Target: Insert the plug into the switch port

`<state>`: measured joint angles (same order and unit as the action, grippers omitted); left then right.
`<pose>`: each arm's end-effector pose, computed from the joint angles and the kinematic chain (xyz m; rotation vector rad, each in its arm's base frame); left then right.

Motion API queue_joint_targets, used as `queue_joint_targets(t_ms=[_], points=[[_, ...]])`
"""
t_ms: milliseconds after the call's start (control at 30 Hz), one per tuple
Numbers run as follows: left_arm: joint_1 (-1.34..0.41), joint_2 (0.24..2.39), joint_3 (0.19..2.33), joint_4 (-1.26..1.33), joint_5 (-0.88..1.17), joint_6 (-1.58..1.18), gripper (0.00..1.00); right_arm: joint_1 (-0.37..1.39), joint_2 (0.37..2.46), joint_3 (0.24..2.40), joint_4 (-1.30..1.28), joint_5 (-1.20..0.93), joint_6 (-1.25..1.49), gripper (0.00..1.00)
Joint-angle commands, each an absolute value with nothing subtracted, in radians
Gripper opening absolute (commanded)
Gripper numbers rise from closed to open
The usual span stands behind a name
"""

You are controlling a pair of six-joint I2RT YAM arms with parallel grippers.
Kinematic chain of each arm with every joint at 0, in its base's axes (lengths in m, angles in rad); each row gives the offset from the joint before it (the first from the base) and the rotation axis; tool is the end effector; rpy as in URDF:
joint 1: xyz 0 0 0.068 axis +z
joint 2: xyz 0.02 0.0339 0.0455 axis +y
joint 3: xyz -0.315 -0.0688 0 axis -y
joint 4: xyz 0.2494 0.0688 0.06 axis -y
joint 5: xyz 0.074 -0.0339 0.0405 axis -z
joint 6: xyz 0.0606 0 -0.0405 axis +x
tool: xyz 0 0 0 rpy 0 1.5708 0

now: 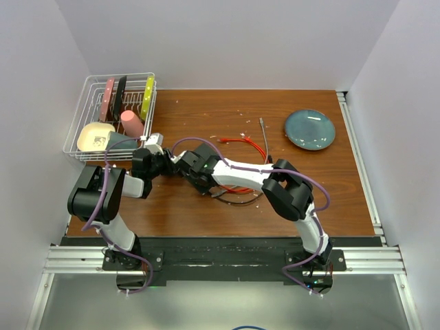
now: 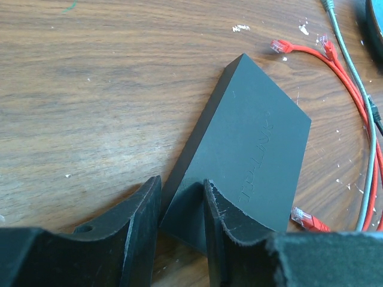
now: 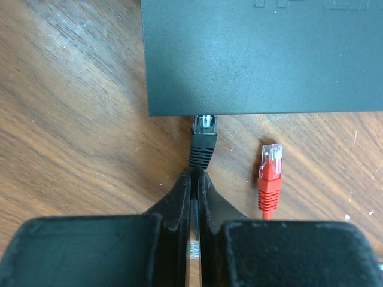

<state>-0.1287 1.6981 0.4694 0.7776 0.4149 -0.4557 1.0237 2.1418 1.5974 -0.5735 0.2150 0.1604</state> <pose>0.3109 -0.0649 0.1547 -0.0669 2.0693 -0.7843 0.2675 0.4143 0.1809 -1.0475 2.4314 0.1033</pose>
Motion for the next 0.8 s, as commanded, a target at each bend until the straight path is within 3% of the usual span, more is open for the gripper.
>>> queue_joint_targets(t_ms=[0, 67, 233, 333, 500, 767], points=[[-0.199, 1.701, 0.439, 0.595, 0.626, -0.515, 0.10, 1.037, 2.211, 1.536, -0.377, 0.097, 0.215, 0.00], [-0.190, 1.697, 0.434, 0.588, 0.614, -0.518, 0.12, 1.037, 2.206, 1.525, -0.391, 0.095, 0.215, 0.01], [-0.175, 1.683, 0.443, 0.552, 0.555, -0.522, 0.18, 1.038, 2.183, 1.488, -0.405, 0.100, 0.224, 0.16], [-0.170, 1.677, 0.466, 0.525, 0.511, -0.511, 0.31, 1.037, 2.180, 1.471, -0.403, 0.104, 0.222, 0.23], [-0.169, 1.689, 0.543, 0.460, 0.485, -0.472, 0.53, 1.037, 2.178, 1.463, -0.417, 0.118, 0.219, 0.26], [-0.169, 1.693, 0.606, 0.417, 0.443, -0.436, 0.65, 1.037, 2.163, 1.443, -0.437, 0.164, 0.222, 0.30]])
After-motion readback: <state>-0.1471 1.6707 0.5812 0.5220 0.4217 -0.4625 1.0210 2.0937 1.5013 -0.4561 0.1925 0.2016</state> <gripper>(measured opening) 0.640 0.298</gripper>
